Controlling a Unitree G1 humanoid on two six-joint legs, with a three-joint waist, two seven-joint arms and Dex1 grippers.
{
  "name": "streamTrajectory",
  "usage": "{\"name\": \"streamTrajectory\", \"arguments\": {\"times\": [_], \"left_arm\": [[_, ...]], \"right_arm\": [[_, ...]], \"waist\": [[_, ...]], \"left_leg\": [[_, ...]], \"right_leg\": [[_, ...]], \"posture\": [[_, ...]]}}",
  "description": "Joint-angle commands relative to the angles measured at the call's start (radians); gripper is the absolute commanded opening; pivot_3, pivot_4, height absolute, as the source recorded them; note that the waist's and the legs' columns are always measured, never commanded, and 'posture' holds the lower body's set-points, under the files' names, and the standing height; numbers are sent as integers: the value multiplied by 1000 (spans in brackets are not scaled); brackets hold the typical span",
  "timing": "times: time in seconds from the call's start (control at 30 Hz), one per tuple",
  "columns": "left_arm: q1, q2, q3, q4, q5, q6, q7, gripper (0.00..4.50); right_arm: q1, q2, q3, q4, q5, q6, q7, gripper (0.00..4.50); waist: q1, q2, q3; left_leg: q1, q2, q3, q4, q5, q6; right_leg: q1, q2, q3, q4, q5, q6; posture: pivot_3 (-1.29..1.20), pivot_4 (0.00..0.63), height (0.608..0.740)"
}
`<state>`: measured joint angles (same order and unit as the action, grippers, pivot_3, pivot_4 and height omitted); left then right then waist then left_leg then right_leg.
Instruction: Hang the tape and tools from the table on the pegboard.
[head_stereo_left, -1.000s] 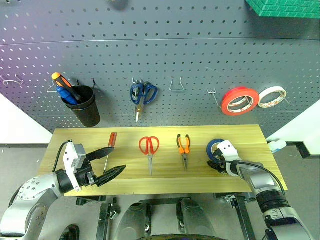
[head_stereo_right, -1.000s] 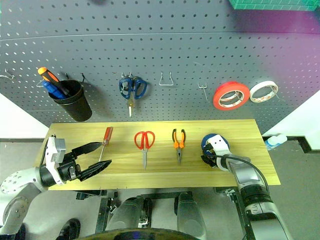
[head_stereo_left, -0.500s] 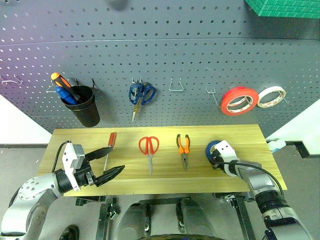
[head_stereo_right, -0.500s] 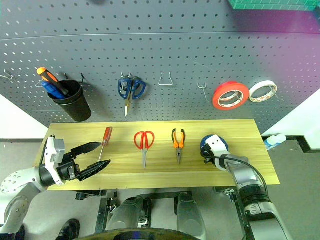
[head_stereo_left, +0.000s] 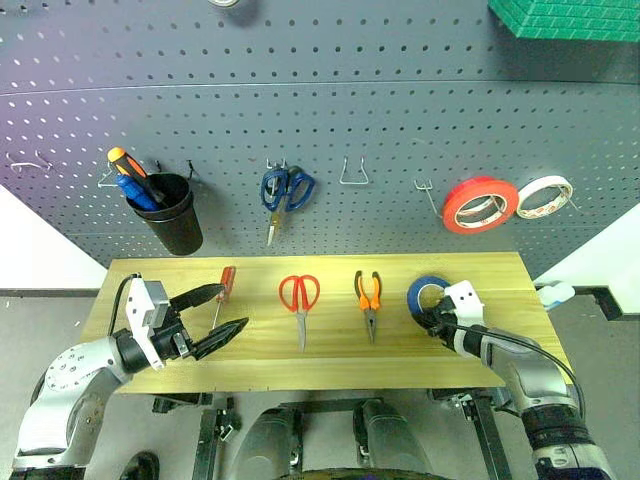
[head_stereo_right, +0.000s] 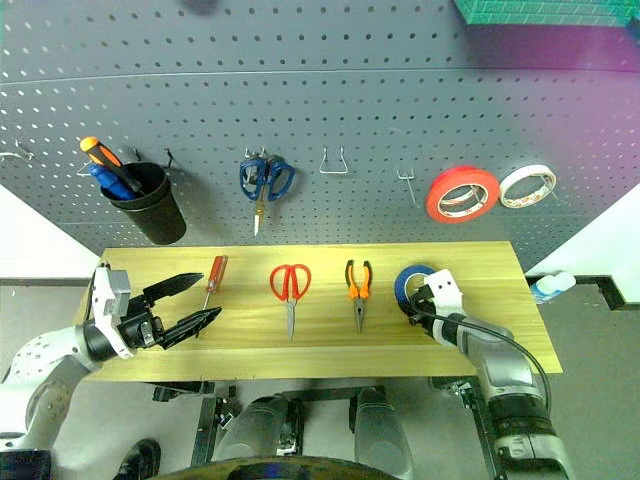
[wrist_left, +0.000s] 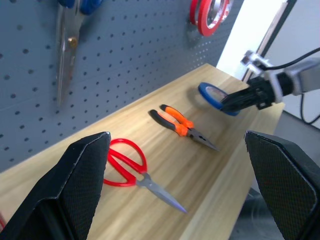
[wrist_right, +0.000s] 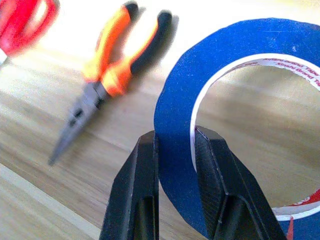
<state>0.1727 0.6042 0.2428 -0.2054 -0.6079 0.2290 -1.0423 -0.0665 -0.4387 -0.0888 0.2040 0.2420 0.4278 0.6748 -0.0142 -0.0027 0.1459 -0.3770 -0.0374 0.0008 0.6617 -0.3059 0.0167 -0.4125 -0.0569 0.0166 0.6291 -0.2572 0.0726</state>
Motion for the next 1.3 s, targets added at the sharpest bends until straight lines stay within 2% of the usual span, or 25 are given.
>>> {"name": "streamTrajectory", "arguments": {"times": [0.03, 0.2, 0.43, 1.3], "left_arm": [[-38, 1, -4, -16, 0, -6, 7, 4500], [-92, -7, -19, 20, 9, -12, 8, 4500], [-141, -12, -23, 77, 14, -32, -15, 4500], [-152, -37, -11, 115, 3, -58, -32, 4500]], "right_arm": [[31, 14, -39, -92, 59, -9, 10, 664], [51, 42, -68, -132, 119, -33, 15, 664], [51, 77, -97, -151, 172, -78, 19, 664], [105, 153, -161, -262, 288, -319, 40, 664]], "waist": [[0, 0, -13], [-4, 1, -46], [-7, 3, -66], [-9, 8, -88]], "left_leg": [[0, 0, 0, 0, 0, 0], [2, 0, 0, 1, 0, 0], [4, 0, 0, 2, 1, -1], [5, 0, 0, 4, 1, -1]], "right_leg": [[0, 0, 0, 0, 0, 0], [2, 0, 0, 1, 0, 0], [4, 1, 0, 3, 0, 0], [4, 1, 1, 5, 0, 0]], "posture": [[-51, 29, 736], [-76, 0, 736], [-83, 0, 736], [-116, 0, 736]]}}
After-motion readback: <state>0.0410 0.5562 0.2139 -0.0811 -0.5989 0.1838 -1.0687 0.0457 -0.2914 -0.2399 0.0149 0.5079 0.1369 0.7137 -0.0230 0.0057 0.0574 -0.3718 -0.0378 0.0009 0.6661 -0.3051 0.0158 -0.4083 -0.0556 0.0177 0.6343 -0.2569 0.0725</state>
